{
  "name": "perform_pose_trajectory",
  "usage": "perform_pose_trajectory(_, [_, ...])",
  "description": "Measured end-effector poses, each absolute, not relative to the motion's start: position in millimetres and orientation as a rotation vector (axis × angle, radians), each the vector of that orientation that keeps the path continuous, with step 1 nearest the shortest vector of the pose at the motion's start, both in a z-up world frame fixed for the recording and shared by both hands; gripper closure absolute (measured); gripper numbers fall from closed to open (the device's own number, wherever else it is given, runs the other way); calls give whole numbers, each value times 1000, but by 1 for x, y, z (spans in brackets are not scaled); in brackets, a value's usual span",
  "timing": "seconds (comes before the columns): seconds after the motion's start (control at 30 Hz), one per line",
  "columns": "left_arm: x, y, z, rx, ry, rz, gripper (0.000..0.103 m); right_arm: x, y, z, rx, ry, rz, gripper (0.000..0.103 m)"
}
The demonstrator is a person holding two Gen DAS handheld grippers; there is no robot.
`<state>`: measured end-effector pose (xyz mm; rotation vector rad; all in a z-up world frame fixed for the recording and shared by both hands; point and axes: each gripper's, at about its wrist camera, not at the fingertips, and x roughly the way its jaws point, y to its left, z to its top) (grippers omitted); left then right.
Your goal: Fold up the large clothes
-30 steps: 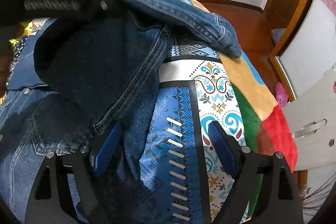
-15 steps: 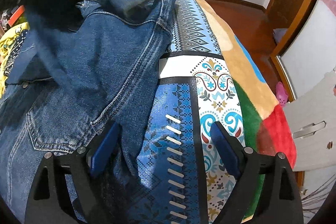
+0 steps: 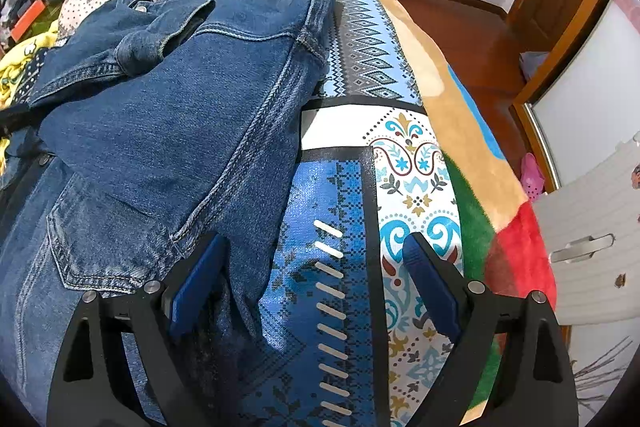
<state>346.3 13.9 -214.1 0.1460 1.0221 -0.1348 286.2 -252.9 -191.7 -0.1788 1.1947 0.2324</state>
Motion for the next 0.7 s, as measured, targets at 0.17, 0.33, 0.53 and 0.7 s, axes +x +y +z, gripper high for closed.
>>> perform_pose_trajectory(0.17, [362,-22,-206,219,984,-219,41,290,-246,-166,-221,1109,227,14])
perform_pose_trajectory(0.33, [382,-77,-230,367,1017,-299,41,301,-247,-157,-127,1088,261,14])
perform_pose_trajectory(0.53, [401,-114,-261,544,1011,-333,41,311,-236,-180,-133,1166,255,14])
perform_pose_trajectory(0.7, [410,-111,-267,430,1002,-334,53,302,-236,-188,-150,1162,244,14])
